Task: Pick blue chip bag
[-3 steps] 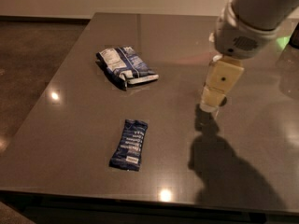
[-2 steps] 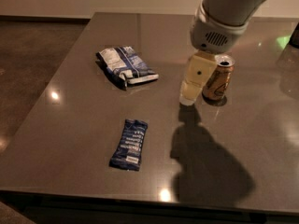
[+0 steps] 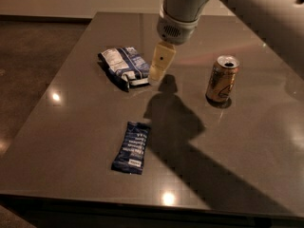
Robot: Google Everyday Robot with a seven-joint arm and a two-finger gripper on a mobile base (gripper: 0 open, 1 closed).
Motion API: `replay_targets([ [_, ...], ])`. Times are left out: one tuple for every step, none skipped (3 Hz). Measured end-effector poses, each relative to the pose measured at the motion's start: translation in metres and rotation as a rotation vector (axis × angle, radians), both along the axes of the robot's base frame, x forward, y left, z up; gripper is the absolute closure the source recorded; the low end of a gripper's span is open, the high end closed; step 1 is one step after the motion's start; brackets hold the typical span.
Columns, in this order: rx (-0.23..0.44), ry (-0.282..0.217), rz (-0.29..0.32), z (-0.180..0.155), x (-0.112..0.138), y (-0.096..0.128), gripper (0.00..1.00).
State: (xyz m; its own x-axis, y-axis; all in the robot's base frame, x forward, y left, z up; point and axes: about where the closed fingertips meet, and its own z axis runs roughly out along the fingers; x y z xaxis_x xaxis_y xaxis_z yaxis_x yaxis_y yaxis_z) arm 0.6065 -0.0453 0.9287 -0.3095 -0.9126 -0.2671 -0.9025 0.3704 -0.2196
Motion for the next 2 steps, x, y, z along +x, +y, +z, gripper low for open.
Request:
replay_targets([
  [0.008,0.004,-0.025,-0.009,0.021,0.010,0.00],
  [0.024,0.023,-0.045,-0.026,0.041,0.024,0.00],
])
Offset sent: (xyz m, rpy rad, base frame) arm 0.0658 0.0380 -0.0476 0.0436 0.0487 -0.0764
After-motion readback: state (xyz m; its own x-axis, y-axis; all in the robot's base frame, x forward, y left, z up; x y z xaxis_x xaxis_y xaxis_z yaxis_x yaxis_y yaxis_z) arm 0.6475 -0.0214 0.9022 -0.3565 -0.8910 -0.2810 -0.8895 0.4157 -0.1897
